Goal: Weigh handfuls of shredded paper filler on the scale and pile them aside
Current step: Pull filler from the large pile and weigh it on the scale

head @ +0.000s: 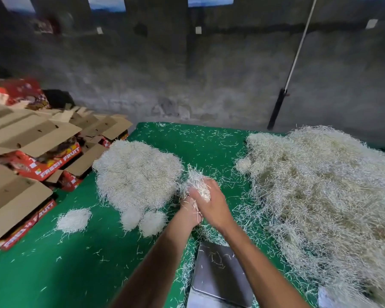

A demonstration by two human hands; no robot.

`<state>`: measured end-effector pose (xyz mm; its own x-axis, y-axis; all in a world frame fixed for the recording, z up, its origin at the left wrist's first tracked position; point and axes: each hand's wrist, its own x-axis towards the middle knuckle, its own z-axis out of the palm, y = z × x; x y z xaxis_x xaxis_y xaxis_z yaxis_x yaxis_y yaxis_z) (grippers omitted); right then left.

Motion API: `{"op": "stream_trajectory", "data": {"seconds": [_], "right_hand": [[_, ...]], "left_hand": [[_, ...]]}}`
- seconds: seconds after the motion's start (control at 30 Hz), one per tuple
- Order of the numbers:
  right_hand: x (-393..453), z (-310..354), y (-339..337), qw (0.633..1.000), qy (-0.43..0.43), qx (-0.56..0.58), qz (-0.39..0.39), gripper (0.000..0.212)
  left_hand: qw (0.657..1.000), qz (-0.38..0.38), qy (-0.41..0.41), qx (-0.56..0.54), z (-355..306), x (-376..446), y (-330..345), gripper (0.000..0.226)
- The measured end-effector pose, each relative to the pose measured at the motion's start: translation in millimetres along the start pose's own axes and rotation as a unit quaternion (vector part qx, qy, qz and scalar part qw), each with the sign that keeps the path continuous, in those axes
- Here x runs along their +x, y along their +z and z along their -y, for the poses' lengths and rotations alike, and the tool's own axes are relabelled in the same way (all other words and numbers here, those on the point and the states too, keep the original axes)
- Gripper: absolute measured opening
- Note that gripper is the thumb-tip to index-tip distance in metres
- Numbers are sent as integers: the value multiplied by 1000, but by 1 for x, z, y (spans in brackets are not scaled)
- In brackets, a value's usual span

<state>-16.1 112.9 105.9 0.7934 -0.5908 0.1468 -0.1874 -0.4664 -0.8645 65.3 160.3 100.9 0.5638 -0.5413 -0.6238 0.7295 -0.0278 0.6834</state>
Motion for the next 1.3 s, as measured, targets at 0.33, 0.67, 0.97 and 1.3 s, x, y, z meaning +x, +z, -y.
{"op": "stream_trajectory", "data": {"seconds": [0.33, 0.67, 0.97, 1.3], "right_hand": [[-54, -75, -21, 952, -30, -302, 25, 70], [-126, -133, -24, 983, 159, -83, 33, 93], [-177, -168, -33, 980, 187, -54, -41, 57], [-256, -233, 15, 901, 283, -329, 27, 62]], "left_hand": [[951, 204, -19, 231, 50, -10, -26, 95], [966, 72, 33, 244, 126, 2, -80, 45], [824, 152, 109, 535, 112, 11, -141, 56], [696, 58, 141, 701, 175, 16, -220, 75]]}}
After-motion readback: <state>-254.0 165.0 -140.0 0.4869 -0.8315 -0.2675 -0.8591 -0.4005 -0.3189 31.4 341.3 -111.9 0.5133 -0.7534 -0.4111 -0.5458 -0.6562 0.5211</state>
